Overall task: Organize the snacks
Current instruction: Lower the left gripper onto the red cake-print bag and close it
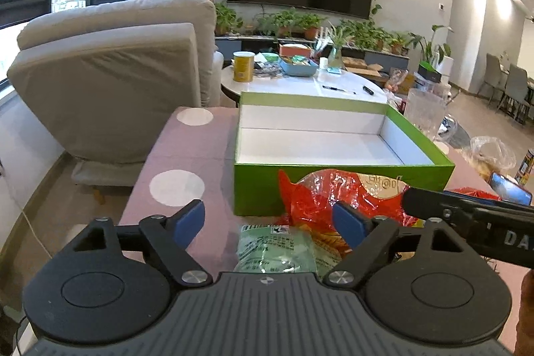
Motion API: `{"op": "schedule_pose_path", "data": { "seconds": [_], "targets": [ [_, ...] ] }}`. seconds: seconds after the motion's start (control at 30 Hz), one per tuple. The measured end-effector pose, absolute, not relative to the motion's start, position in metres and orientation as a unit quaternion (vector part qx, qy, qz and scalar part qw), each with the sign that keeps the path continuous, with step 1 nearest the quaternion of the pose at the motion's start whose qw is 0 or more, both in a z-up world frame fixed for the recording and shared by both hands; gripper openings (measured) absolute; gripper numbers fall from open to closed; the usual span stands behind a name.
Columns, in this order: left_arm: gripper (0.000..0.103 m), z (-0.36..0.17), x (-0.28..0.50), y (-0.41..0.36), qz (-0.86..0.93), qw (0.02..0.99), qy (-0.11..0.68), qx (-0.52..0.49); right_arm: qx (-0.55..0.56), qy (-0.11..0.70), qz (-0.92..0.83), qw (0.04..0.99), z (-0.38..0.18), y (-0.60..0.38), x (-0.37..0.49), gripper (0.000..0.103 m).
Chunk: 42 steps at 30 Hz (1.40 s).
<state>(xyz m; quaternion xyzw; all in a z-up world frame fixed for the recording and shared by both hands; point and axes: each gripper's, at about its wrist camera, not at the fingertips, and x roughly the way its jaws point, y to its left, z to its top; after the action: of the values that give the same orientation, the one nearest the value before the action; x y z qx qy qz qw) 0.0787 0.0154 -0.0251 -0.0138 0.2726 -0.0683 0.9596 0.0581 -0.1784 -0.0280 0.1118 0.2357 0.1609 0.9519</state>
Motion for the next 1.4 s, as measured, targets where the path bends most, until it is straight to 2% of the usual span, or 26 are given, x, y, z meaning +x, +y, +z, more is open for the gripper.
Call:
{"op": "schedule_pose_path", "data": {
  "seconds": [0.2, 0.6, 0.77, 0.9, 1.07, 1.13, 1.27, 1.3, 1.4],
  "targets": [
    [0.073, -0.030, 0.089, 0.010, -0.099, 0.956, 0.277, -0.002, 0.122, 0.266, 0.162, 0.942, -0.037, -0.176, 0.072, 0.077],
    [0.075, -0.033, 0.104, 0.016, -0.136, 0.946, 0.292, -0.037, 0.155, 0.280, 0.162, 0.933, -0.036, -0.181, 0.079, 0.077],
    [0.080, -0.032, 0.101, 0.014, -0.151, 0.942, 0.298, -0.022, 0.164, 0.289, 0.160, 0.929, -0.033, -0.190, 0.082, 0.077],
    [0.090, -0.035, 0.105, 0.004, -0.159, 0.939, 0.304, -0.012, 0.167, 0.292, 0.150, 0.930, -0.035, -0.191, 0.085, 0.077],
    [0.089, -0.036, 0.109, -0.004, -0.161, 0.939, 0.303, 0.011, 0.178, 0.307, 0.153, 0.922, -0.039, -0.189, 0.089, 0.077],
    [0.084, -0.037, 0.110, -0.004, -0.166, 0.938, 0.303, 0.010, 0.191, 0.313, 0.146, 0.919, -0.040, -0.191, 0.090, 0.077],
    [0.060, -0.038, 0.110, -0.004, -0.189, 0.933, 0.306, -0.001, 0.196, 0.318, 0.139, 0.917, -0.040, -0.191, 0.090, 0.077],
    [0.057, -0.038, 0.109, -0.006, -0.194, 0.932, 0.305, 0.001, 0.195, 0.317, 0.141, 0.917, -0.039, -0.190, 0.090, 0.077],
    [0.057, -0.038, 0.103, -0.013, -0.207, 0.931, 0.301, 0.011, 0.197, 0.313, 0.176, 0.912, -0.037, -0.190, 0.090, 0.073]
  ]
}}
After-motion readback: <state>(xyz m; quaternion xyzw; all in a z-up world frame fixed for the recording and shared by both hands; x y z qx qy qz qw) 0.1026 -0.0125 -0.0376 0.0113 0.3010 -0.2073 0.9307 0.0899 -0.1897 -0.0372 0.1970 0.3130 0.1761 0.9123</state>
